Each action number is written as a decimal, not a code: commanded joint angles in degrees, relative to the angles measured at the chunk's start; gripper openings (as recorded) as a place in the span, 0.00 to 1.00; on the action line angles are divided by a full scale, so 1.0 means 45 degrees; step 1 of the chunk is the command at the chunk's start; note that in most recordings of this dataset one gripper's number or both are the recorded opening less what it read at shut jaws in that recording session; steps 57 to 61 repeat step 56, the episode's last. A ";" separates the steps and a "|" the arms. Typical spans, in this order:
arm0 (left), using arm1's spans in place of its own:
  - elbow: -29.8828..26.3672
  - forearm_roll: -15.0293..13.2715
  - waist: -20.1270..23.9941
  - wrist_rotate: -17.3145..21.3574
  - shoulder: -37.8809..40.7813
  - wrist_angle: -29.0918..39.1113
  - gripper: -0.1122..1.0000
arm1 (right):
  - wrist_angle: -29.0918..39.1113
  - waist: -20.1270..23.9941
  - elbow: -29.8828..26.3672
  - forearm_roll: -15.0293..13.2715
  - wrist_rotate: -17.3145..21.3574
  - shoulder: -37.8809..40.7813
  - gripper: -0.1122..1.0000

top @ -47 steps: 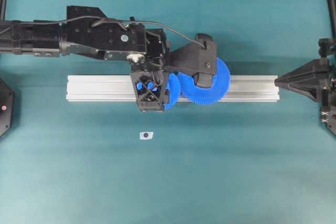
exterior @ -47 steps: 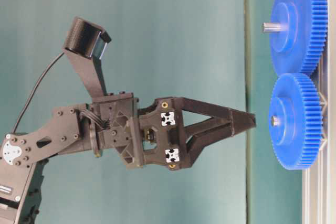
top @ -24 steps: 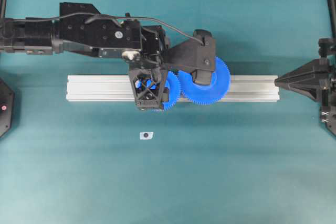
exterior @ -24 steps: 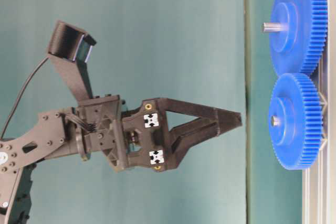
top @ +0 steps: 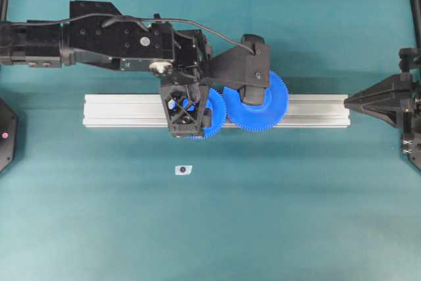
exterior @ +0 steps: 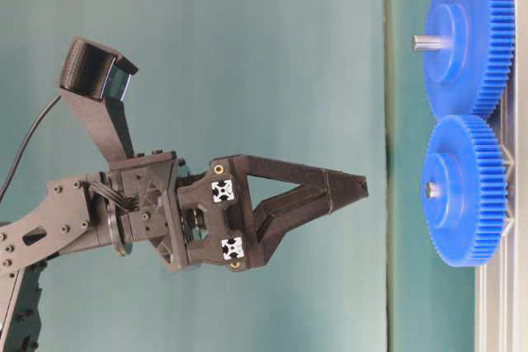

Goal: Find the location of the shaft and insert the small gear.

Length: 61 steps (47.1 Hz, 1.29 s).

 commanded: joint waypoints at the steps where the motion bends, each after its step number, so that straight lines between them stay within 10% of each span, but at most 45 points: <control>1: -0.0332 0.0020 -0.0039 -0.0020 -0.0527 -0.0039 0.86 | -0.0117 -0.0020 -0.0176 -0.0020 0.0156 0.0098 0.11; 61: -0.0352 0.0020 -0.0039 -0.0312 -0.0527 0.0215 0.86 | -0.0098 -0.0020 -0.0156 0.0000 0.0156 0.0098 0.11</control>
